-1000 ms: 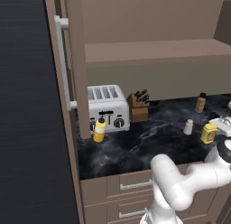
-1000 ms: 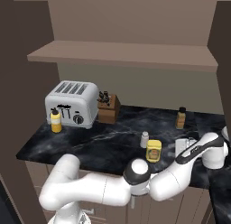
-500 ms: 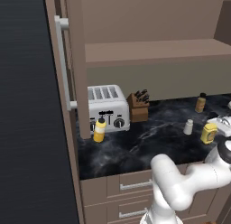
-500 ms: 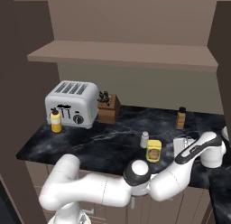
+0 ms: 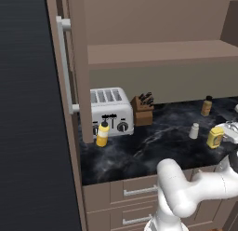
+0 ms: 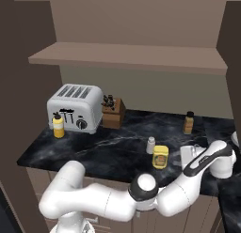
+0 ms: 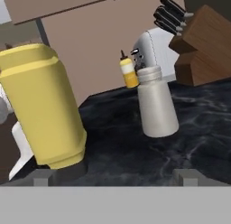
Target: There are various items on the counter. Only move the condiments/shakers into the cabinet.
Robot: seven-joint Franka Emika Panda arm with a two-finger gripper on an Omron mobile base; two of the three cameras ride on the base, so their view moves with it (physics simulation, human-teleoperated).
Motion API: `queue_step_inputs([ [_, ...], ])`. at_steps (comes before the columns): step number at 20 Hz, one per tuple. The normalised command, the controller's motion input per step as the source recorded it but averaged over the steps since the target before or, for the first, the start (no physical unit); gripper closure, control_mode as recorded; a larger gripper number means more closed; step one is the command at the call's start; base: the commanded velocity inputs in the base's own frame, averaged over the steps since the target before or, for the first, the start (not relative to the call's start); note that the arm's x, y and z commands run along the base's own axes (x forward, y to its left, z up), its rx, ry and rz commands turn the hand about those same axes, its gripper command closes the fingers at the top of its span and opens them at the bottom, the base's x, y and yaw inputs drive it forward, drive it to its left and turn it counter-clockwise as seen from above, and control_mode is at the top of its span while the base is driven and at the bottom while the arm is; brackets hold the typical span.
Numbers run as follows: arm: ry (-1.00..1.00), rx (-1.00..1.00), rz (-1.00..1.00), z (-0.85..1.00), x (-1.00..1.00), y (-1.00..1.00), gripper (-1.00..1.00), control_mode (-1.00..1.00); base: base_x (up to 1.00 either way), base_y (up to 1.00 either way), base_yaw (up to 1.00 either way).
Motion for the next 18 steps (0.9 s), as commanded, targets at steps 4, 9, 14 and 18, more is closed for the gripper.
queue_step_inputs([
  [4,0.00,0.00,0.00,0.00,0.00,0.27,-1.00,-1.00,0.00,0.00,0.00],
  [9,0.00,0.00,0.00,0.00,0.00,0.18,-1.00,-1.00,0.00,0.00,0.00],
  [14,0.00,0.00,0.00,0.00,-0.12,0.03,-1.00,-1.00,0.00,0.00,0.00],
  [18,-0.01,0.00,-0.03,0.00,-0.21,0.01,-1.00,-1.00,0.00,0.00,0.00],
])
